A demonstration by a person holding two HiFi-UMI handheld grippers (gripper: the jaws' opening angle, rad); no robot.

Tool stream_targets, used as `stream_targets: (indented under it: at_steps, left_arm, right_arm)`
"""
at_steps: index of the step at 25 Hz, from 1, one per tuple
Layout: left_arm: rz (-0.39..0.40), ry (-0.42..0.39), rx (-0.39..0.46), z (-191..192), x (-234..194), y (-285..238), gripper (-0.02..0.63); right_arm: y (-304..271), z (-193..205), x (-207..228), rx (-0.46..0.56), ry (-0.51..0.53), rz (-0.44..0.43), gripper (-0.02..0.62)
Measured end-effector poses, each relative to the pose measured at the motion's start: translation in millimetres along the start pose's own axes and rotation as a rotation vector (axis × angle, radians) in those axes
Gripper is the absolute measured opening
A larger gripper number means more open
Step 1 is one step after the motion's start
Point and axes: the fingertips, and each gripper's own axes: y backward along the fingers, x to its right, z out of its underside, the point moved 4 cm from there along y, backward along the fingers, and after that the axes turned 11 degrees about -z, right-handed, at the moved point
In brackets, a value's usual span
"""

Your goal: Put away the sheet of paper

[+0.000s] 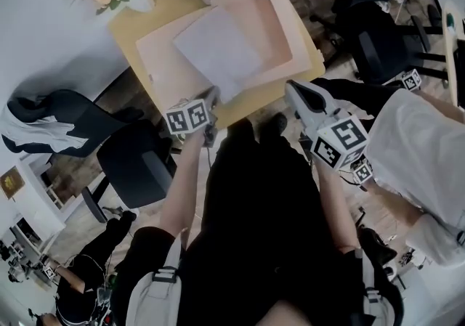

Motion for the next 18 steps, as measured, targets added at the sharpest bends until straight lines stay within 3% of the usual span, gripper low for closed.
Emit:
stream_targets:
  at_steps: [11, 18]
  left_arm:
    - [0.039, -0.125, -0.071, -22.8, 23.3, -42.9, 0.010]
    - [0.074, -0.152, -0.105, -25.3, 51.1, -72.6, 0.011]
  right_arm:
    - [19.8, 8.7, 4.2, 0.005, -0.030, 0.073, 0.002]
    - [45.2, 17.8, 8.7, 0.008, -0.050, 0.125, 0.002]
